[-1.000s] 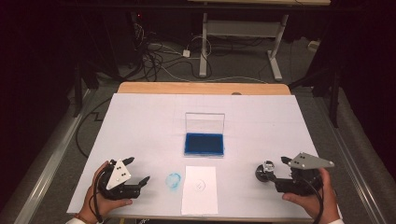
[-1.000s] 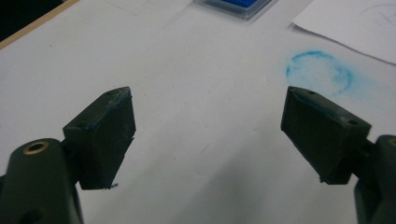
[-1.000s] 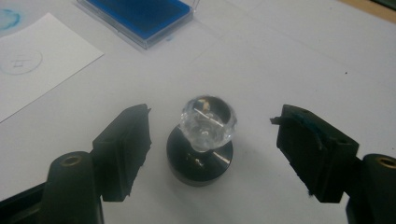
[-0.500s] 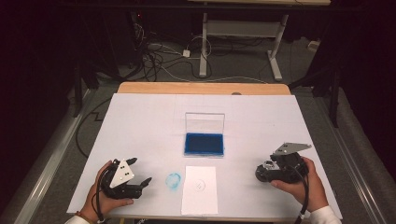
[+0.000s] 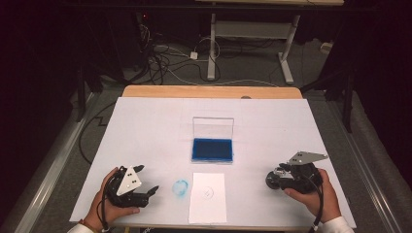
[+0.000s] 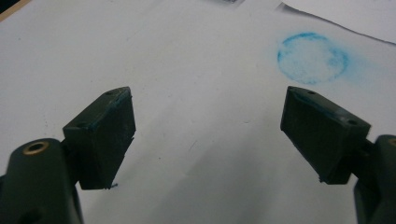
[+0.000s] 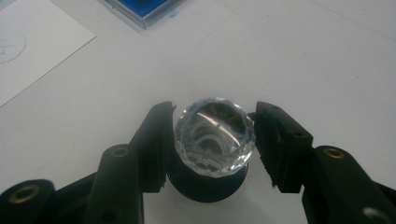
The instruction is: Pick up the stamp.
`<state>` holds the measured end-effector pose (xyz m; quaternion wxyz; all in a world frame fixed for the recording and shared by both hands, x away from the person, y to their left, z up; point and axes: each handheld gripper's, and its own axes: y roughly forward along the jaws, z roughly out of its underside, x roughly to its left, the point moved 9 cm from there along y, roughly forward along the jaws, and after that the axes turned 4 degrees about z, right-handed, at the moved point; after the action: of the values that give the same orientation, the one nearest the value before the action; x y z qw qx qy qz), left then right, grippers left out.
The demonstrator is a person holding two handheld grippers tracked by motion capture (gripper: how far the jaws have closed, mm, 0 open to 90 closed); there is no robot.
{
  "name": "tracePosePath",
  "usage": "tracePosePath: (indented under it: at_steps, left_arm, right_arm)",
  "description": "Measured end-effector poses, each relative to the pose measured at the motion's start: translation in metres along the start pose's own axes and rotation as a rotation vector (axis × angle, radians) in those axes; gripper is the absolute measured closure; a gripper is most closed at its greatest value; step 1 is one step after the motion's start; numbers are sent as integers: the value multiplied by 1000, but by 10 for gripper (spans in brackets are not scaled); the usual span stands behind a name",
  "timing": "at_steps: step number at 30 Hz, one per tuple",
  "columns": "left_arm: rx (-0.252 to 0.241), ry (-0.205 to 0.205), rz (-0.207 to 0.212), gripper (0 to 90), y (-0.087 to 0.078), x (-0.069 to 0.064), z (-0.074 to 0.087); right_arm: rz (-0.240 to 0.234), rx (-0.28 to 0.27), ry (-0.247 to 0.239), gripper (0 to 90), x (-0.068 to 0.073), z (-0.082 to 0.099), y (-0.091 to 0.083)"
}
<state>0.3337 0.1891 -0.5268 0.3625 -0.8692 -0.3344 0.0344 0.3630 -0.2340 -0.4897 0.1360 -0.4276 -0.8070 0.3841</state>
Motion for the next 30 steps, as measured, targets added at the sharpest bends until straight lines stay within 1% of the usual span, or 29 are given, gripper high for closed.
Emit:
tracePosePath:
  at_steps: [5,7,11,13,14,17,19,22,23,24,25,26,27,29,30]
  left_arm:
    - [8,4,2,172,1,-1,1]
    - [10,5,5,172,1,-2,1]
    - [14,8,11,172,2,-3,1]
    - [22,15,16,173,3,-4,2]
    - [25,18,20,173,3,-4,2]
    - [29,24,23,174,4,-6,2]
    - [27,24,22,174,3,-6,2]
    - [13,13,26,174,2,-5,1]
    - [9,1,35,174,2,-6,1]
    - [4,-2,35,178,2,-6,0]
    - [-2,4,30,189,1,-5,0]
    - [-1,-6,36,189,1,-5,0]
    - [-3,-6,35,189,1,-5,0]
    - [-3,-5,31,188,0,-5,0]
    - [-4,-8,31,188,0,-4,0]
  right_arm:
    - [-5,-1,-3,512,-1,0,1]
    - [-11,-5,-11,554,0,0,2]
    - [-11,-9,-20,563,0,1,3]
    - [-17,-14,-9,566,0,1,3]
    - [-19,-18,-20,567,0,1,3]
    - [-18,-25,-18,569,0,1,4]
    - [-17,-30,-30,569,0,0,4]
    - [-4,-32,-40,570,0,0,3]
    - [2,-34,-41,570,0,0,2]
    - [3,-43,-36,570,0,-1,2]
    - [6,-59,-39,570,-1,-4,-1]
    - [14,-67,-37,571,-1,-5,-2]
    - [13,-77,-38,571,-1,-6,-4]
    - [17,-94,-36,571,-1,-10,-7]
    - [17,-94,-36,571,-1,-10,-7]
